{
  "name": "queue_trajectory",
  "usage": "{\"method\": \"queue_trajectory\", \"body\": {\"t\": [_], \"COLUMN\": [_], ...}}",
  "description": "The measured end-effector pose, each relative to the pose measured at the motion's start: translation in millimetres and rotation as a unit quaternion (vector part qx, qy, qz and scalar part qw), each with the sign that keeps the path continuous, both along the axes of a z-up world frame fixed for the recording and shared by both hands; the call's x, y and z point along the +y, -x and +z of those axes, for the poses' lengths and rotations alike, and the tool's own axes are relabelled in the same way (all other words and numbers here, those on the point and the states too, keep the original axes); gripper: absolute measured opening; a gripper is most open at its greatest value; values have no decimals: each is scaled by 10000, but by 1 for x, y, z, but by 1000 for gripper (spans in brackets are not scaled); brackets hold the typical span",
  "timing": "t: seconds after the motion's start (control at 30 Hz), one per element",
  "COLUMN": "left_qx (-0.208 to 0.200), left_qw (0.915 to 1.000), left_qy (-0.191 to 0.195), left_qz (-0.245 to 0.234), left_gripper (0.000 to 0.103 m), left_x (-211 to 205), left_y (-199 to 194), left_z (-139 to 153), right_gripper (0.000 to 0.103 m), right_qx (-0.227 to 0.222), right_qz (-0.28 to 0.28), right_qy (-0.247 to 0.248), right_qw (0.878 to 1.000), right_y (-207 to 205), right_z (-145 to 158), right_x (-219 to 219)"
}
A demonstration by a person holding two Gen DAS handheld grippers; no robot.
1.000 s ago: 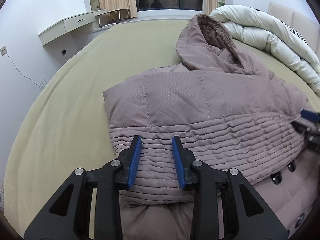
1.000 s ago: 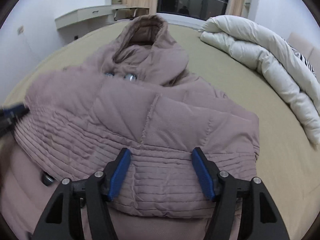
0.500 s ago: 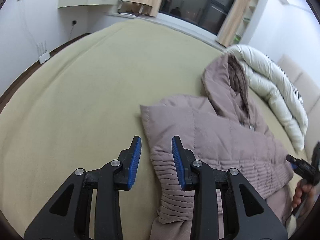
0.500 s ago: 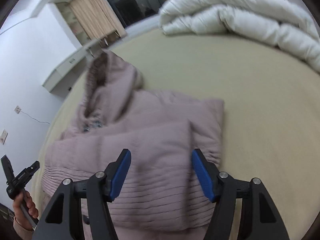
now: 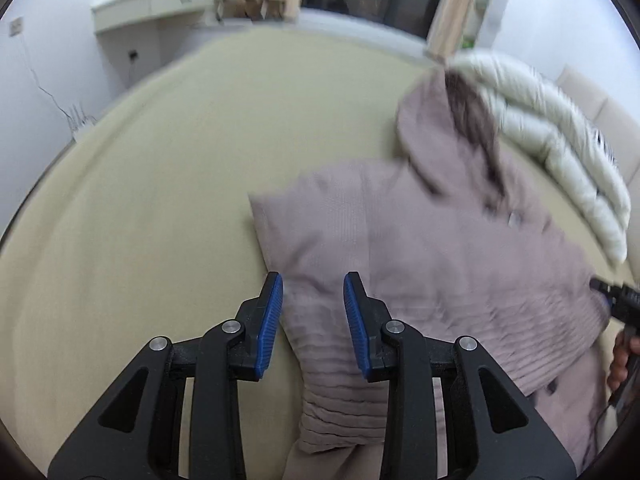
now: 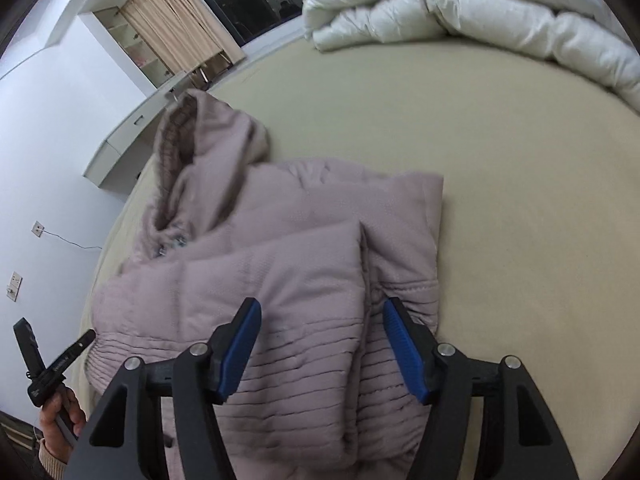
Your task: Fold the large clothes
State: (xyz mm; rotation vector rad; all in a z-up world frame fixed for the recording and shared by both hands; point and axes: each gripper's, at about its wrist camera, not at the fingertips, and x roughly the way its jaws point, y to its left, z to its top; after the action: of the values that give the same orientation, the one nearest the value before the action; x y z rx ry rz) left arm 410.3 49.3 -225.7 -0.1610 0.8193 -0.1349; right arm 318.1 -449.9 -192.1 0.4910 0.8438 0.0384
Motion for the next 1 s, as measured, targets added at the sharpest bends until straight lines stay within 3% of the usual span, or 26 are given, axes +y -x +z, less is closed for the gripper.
{"method": "queue_trajectory", "body": {"t": [0.03, 0.07, 0.13, 0.17, 0.3, 0.47, 0.63, 0.7, 0.83, 1.0], "left_qx": [-128, -161, -210, -279, -192, 148, 436, 494, 530, 349], "left_qw": [9999, 9998, 9991, 9986, 9985, 9973, 9948, 9939, 9936, 9960], "left_qy": [36, 101, 376, 438, 98, -97, -570, -763, -798, -655], "left_qz": [86, 112, 25, -53, -496, -710, -719, -626, -591, -502], "left_gripper": [31, 44, 73, 76, 76, 76, 76, 76, 76, 76], "left_x": [3, 2, -7, -13, -72, -145, -197, -207, -212, -205], "left_y": [-2, -9, -31, -40, -99, -179, -244, -261, -283, -302], "left_z": [12, 22, 41, 47, 63, 59, 27, 11, -10, -8], "right_gripper": [80, 88, 93, 93, 93, 93, 93, 93, 93, 93], "right_qx": [-202, -372, -539, -546, -510, -349, -260, -201, -151, -161], "right_qz": [41, 20, 10, 70, 204, 279, 496, 533, 584, 794], "right_qy": [64, 193, 298, 248, 248, 195, 474, 552, 468, 534], "right_qw": [9998, 9991, 9981, 9982, 9982, 9988, 9973, 9969, 9971, 9953], "right_y": [2, 1, -11, -23, -76, -133, -169, -185, -214, -252], "right_z": [12, 22, 36, 40, 49, 55, 51, 46, 44, 45], "right_x": [1, 3, 6, 8, 21, 41, 55, 57, 61, 84]}}
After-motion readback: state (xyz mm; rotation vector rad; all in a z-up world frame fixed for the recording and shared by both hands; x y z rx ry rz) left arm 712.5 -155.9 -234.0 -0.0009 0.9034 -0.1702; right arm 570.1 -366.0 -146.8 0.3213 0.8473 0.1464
